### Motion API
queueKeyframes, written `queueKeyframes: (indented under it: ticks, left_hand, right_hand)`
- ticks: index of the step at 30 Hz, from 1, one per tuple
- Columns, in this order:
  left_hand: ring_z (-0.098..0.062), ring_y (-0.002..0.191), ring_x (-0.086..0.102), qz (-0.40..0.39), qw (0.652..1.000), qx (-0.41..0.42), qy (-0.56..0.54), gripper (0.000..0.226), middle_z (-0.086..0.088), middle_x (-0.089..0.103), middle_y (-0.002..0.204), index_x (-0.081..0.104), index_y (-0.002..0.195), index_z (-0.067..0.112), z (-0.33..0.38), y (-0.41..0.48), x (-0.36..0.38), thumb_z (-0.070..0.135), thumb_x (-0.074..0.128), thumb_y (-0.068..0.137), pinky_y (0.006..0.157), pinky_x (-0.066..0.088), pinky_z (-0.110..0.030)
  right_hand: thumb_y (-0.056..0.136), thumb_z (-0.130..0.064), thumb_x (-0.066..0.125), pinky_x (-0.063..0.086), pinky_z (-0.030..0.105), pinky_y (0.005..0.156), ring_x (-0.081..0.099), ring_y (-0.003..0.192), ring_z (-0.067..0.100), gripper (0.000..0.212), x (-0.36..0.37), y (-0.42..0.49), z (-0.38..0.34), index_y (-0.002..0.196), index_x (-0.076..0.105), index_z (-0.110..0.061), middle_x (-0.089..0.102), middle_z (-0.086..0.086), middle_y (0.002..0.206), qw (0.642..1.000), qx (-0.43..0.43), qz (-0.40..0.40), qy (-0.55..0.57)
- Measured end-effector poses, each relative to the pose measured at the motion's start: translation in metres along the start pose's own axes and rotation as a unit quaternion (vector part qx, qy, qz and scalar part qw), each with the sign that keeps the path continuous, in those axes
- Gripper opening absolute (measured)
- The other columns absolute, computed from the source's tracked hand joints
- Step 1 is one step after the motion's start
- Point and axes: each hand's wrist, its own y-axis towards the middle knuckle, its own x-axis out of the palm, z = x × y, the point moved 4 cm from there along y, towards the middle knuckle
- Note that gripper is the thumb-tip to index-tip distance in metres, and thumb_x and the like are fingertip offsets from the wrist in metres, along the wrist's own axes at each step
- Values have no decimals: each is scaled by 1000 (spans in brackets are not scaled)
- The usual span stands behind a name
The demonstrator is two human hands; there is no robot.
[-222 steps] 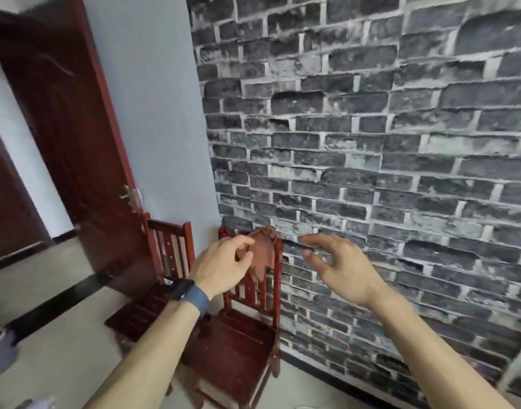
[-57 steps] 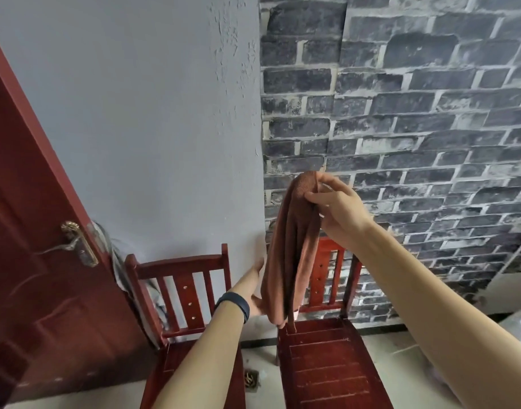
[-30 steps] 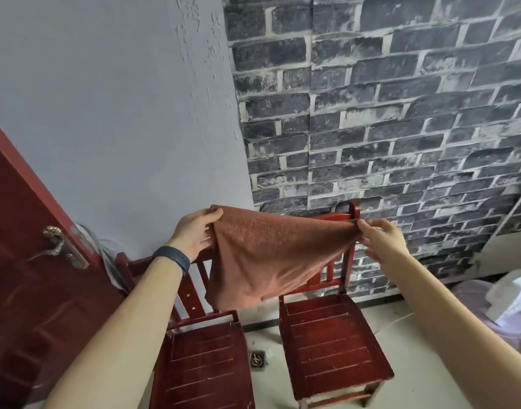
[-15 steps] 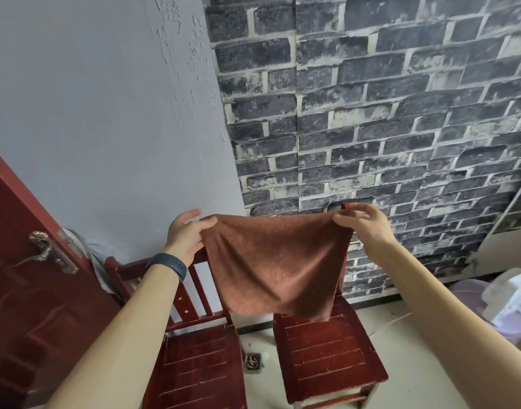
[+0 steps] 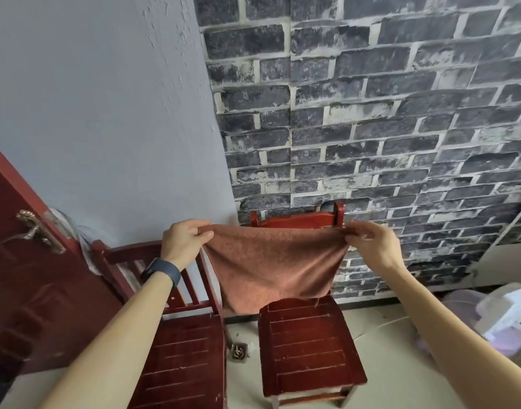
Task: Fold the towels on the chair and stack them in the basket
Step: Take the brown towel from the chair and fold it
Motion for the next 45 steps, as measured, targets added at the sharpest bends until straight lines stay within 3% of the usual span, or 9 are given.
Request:
queueKeyframes:
  ticks: [4, 7, 9, 14, 19, 23, 29, 35, 45]
  left_hand:
    - [-8, 93, 59, -46, 998, -42, -26, 26, 8, 66, 92, 72, 107, 26, -16, -26, 27, 18, 77, 83, 77, 41, -14]
    - [4, 81, 63, -65, 995, -71, -41, 29, 23, 66, 80, 71, 102, 31, -39, -51, 53, 11, 77, 81, 68, 43, -5]
    - [13, 72, 62, -63, 994, -88, -32, 29, 19, 70, 80, 74, 105, 28, -57, -72, 71, 12, 78, 80, 69, 47, -5]
    - [-7, 97, 68, -78, 989, -126, 30, 23, 8, 76, 100, 77, 103, 28, -104, -132, 116, 22, 78, 81, 88, 51, -21]
    - [-9, 95, 70, -99, 973, -156, 136, 16, 16, 76, 94, 76, 94, 42, -142, -156, 141, 48, 74, 80, 74, 55, -25]
    - [-17, 100, 68, -134, 954, -136, 234, 23, 12, 74, 106, 71, 109, 44, -154, -141, 172, 53, 62, 89, 68, 48, -24]
    - [-24, 96, 69, -225, 910, -55, 344, 31, 2, 73, 108, 65, 118, 36, -200, -84, 248, 48, 45, 99, 69, 51, -30]
    - [-31, 102, 66, -299, 874, -54, 379, 32, -7, 68, 116, 58, 127, 30, -249, -24, 332, 37, 35, 105, 73, 48, -32]
    - [-36, 105, 64, -215, 927, -161, 261, 27, -9, 69, 117, 65, 121, 28, -320, 94, 428, 36, 52, 99, 80, 51, -37]
  right_hand:
    - [83, -14, 79, 50, 24, 80, 68, 88, 11, 17, 5, -20, 55, 99, 76, -18, 75, -4, 93, 936, 164, 12, 310]
    - [88, -4, 71, 56, 19, 70, 67, 75, 11, 12, 17, -40, 100, 96, 72, -13, 71, 1, 85, 875, 253, 19, 413]
    - [88, -1, 69, 53, 15, 60, 66, 67, 6, 20, 22, -59, 127, 102, 71, -14, 70, 1, 87, 870, 281, 16, 405]
    - [87, 1, 69, 44, 26, 79, 62, 82, 10, 23, 21, -116, 187, 95, 72, -20, 72, -5, 90, 896, 320, 9, 306]
    - [84, 0, 73, 40, 24, 71, 60, 66, 1, 23, 26, -142, 220, 91, 74, -22, 73, -18, 76, 909, 343, 37, 233]
    - [84, 0, 73, 44, 27, 67, 59, 75, 15, 24, 44, -127, 246, 90, 75, -23, 72, -2, 89, 906, 366, 41, 209]
    - [82, 1, 69, 54, 33, 78, 66, 83, 20, 30, 99, -70, 293, 105, 76, -17, 74, 5, 98, 900, 403, 42, 161]
    - [66, -11, 77, 55, 35, 94, 71, 91, 22, 33, 169, -6, 373, 95, 77, -27, 76, -1, 96, 874, 464, 43, 136]
    - [75, 10, 65, 56, 28, 87, 68, 89, 18, 50, 257, 100, 448, 118, 69, -16, 73, 6, 108, 881, 448, 41, 144]
